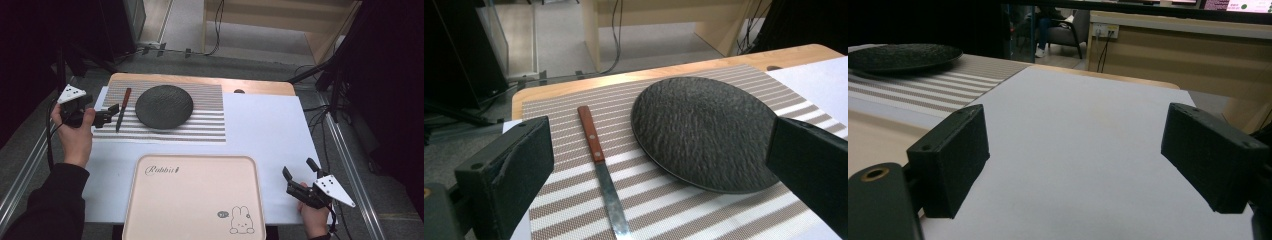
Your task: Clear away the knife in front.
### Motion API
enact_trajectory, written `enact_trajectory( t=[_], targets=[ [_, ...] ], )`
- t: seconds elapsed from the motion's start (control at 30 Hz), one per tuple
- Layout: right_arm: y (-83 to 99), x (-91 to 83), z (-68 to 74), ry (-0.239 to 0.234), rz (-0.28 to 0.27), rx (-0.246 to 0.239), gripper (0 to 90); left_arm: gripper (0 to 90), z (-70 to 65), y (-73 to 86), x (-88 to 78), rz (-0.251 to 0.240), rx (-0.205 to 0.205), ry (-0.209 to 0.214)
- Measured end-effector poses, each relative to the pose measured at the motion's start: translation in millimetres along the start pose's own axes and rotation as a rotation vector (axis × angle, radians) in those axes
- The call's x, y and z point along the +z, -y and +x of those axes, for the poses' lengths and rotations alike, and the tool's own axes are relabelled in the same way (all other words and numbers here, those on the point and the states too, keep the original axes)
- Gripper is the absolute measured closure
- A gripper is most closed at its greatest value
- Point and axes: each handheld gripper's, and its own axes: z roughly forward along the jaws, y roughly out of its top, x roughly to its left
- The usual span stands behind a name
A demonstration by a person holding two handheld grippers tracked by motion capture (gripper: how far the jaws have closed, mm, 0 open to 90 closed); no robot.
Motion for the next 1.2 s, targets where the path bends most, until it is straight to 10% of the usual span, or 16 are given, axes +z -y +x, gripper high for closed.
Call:
enact_trajectory(
  t=[0.53,1.2],
  targets=[
    [0.1,-0.2,-0.2,-0.005,-0.002,0.005,10.2,1.8,25.2,-18.9,43.0,0.112,-0.065,-0.027],
    [0.2,-0.1,0.3,-0.006,0.001,-0.003,10.2,52.0,31.5,-26.3,99.3,0.301,-0.049,-0.033]
  ],
)
